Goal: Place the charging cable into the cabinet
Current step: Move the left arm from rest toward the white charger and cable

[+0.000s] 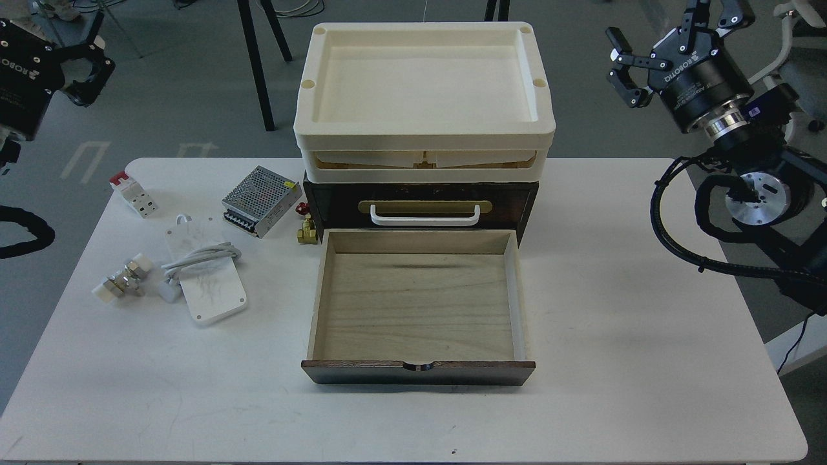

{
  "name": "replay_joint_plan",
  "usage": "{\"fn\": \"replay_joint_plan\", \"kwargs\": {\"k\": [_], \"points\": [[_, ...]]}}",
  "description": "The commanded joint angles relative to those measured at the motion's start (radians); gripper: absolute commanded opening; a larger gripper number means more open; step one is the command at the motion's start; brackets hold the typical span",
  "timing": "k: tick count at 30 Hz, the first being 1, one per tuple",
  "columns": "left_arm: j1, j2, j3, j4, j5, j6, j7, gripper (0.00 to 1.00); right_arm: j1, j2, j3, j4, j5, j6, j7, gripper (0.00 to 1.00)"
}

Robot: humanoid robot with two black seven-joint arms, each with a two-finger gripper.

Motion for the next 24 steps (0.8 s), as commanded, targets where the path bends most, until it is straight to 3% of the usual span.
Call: {"fn": "replay_joint_plan", "kwargs": {"k": [1, 5, 9, 11, 15, 19, 24], "points": [[-0.001, -0.004, -0.005, 0.001, -0.001, 0.000, 0.000, 1.00, -0.015, -0.004, 0.007, -0.017, 0.004, 0.001, 0.000, 1.00], [-0.001, -0.009, -0.008, 0.018, -0.014, 0.000, -0.003, 1.00, -0.015, -0.014, 0.033, -0.014, 0.005, 0.001, 0.000, 1.00], [-0.001, -0.088, -0.017, 0.215, -0.115, 0.000, -0.011, 1.00, -0.015, -0.014, 0.095, -0.014, 0.004, 0.001, 0.000, 1.00], [-0.013, -0.150, -0.019, 0.236, -0.134, 0.000, -0.019, 1.00, -0.014, -0.016, 0.116, -0.016, 0.004, 0.000, 0.000, 1.00], [-0.012, -0.162, -0.098, 0.095, -0.134, 0.000, -0.094, 1.00, -0.018, -0.072, 0.126, -0.020, 0.004, 0.000, 0.000, 1.00], [0.027, -0.089, -0.129, -0.132, -0.076, 0.000, -0.100, 1.00, -0.055, -0.122, 0.129, -0.020, 0.008, -0.002, 0.000, 1.00], [0.033, 0.032, -0.123, -0.282, 0.386, 0.000, -0.103, 1.00, -0.106, -0.145, 0.129, -0.022, 0.013, -0.009, 0.000, 1.00]]}}
